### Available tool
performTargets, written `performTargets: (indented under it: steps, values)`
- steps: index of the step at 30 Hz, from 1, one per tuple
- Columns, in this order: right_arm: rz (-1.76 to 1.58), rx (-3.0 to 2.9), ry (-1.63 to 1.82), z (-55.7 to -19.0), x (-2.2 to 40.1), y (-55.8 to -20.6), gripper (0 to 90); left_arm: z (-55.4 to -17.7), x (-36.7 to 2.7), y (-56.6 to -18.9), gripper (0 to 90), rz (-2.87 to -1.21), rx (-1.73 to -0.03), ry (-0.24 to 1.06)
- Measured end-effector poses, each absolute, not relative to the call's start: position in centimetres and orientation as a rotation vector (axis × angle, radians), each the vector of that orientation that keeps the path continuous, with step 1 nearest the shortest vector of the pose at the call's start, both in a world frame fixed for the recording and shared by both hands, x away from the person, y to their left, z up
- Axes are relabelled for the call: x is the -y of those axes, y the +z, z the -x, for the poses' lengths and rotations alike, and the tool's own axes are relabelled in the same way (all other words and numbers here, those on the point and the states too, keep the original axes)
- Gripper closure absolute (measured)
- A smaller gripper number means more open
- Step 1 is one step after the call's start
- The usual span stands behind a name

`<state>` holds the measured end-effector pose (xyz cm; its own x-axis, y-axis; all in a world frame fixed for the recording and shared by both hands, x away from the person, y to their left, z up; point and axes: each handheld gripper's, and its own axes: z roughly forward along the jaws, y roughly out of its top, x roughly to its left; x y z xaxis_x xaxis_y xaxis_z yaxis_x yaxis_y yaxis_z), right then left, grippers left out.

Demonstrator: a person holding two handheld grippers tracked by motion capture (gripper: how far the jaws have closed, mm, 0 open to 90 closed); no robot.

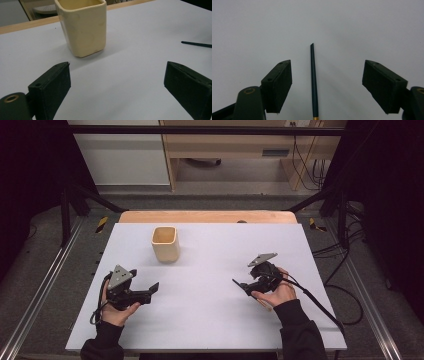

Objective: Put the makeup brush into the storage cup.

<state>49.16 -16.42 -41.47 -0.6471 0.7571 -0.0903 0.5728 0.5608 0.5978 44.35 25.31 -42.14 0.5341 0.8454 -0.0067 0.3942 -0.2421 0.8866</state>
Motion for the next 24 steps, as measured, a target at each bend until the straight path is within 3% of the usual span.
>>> performTargets:
  steps: [24]
  values:
    - [-1.111, -2.633, 0.588, -50.0, 15.7, -43.3, 49.4, -44.4, -25.0, -42.2, 7.0, -1.862, -1.012, 0.612]
